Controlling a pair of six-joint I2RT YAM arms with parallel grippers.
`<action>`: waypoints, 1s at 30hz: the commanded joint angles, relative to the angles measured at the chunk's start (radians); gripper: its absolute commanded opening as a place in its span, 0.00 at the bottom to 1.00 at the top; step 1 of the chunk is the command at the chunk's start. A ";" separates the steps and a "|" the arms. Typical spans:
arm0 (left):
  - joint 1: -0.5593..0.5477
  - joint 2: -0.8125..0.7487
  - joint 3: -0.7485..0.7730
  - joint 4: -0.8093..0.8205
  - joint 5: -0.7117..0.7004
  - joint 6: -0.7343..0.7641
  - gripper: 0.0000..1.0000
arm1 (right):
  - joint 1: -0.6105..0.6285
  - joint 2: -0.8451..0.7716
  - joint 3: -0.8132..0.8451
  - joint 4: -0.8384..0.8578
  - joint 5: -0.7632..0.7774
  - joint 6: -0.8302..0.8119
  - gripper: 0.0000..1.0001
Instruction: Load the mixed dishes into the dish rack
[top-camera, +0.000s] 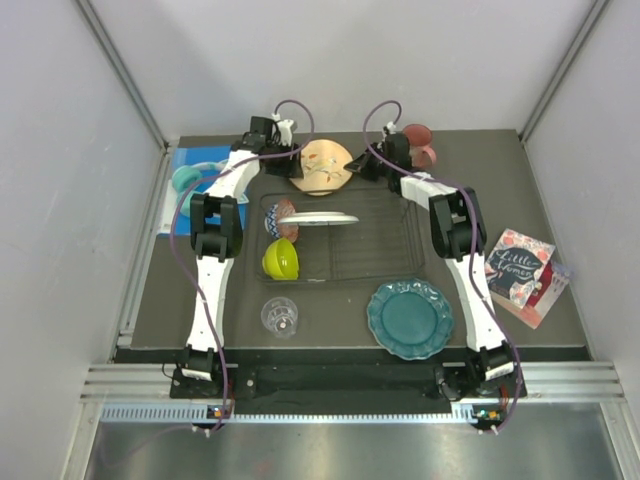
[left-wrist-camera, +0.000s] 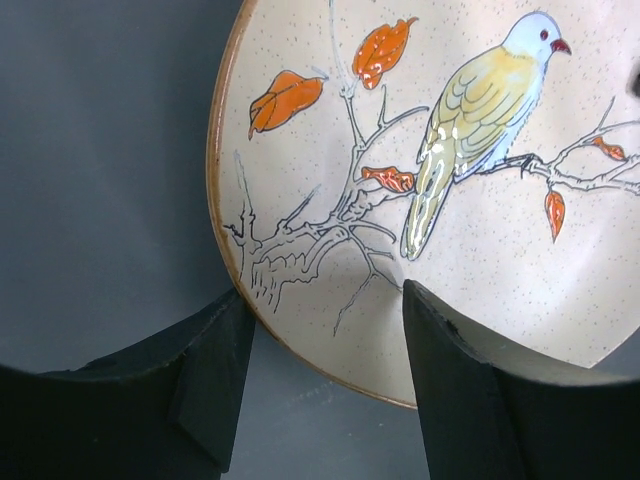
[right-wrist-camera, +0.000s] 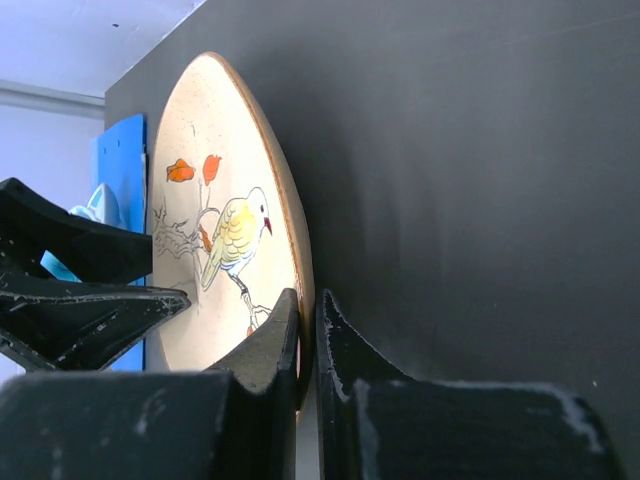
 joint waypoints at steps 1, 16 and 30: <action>-0.028 -0.041 0.001 0.002 0.058 0.007 0.68 | 0.036 -0.066 -0.034 0.088 -0.061 -0.034 0.00; 0.003 -0.295 0.011 0.021 0.132 -0.013 0.73 | 0.099 -0.243 0.102 -0.016 0.003 -0.200 0.00; 0.164 -0.375 -0.040 0.018 0.186 -0.080 0.82 | 0.115 -0.350 0.196 -0.093 0.083 -0.328 0.00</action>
